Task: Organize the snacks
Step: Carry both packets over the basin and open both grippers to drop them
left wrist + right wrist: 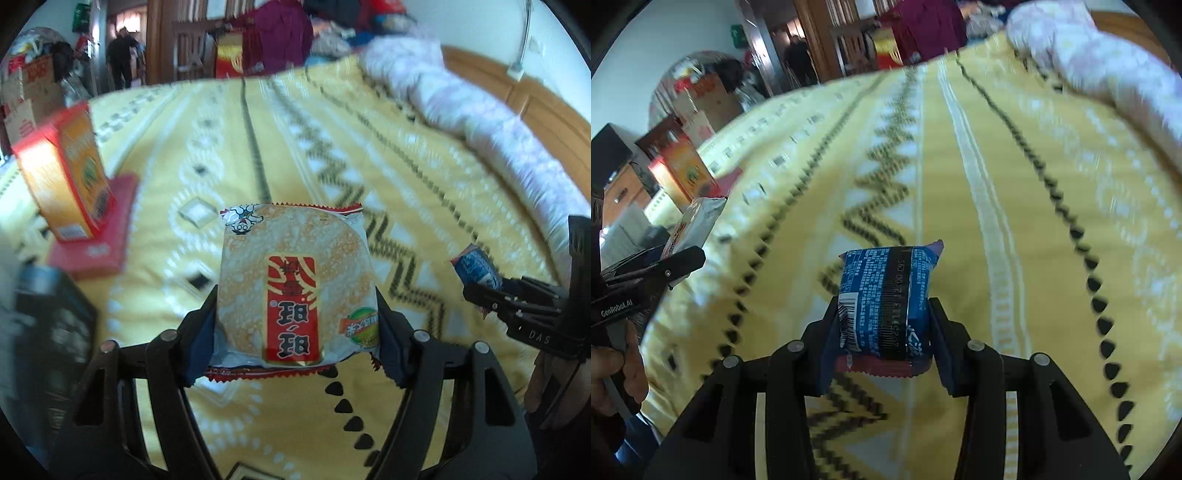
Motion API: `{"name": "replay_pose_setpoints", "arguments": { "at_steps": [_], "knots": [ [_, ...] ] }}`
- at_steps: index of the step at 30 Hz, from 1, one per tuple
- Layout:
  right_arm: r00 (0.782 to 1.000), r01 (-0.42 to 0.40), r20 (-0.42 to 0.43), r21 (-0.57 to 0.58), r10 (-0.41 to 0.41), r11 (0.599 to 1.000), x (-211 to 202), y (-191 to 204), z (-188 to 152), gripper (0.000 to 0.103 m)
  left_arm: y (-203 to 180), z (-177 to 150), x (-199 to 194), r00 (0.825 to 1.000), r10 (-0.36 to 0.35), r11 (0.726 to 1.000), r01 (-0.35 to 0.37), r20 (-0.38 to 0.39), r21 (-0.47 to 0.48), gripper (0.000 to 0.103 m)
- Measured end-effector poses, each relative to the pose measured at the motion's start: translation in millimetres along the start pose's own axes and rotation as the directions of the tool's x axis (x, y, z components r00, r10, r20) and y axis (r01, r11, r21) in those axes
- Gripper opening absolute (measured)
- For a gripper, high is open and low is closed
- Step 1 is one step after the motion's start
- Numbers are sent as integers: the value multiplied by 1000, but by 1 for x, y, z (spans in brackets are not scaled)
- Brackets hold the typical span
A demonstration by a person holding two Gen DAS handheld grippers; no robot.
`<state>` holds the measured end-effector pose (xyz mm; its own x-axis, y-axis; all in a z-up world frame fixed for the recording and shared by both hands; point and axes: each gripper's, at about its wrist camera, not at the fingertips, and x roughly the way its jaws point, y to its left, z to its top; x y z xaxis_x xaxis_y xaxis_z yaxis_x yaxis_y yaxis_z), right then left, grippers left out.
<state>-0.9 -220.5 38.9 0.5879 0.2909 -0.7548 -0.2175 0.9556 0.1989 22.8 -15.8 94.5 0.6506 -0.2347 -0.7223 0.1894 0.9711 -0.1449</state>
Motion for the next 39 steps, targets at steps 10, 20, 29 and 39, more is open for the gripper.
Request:
{"name": "replay_pose_setpoints", "arguments": {
  "at_steps": [10, 20, 29, 39],
  "knots": [
    [979, -112, 155, -129, 132, 985, -68, 92, 68, 48, 67, 37, -139, 948, 197, 980, -189, 250, -57, 74],
    [904, -341, 139, -339, 405, 877, -93, 283, 120, 48, 217, 2, -253, 834, 478, 860, -382, 274, -339, 74],
    [817, -518, -13, -454, 576, 725, -91, 454, 120, 48, 296, -44, -285, 764, 628, 715, -492, 148, -497, 74],
    [786, -589, -188, -515, 588, 623, -65, 573, 90, 48, 318, -67, -292, 765, 636, 672, -486, 100, -559, 74]
  ]
}}
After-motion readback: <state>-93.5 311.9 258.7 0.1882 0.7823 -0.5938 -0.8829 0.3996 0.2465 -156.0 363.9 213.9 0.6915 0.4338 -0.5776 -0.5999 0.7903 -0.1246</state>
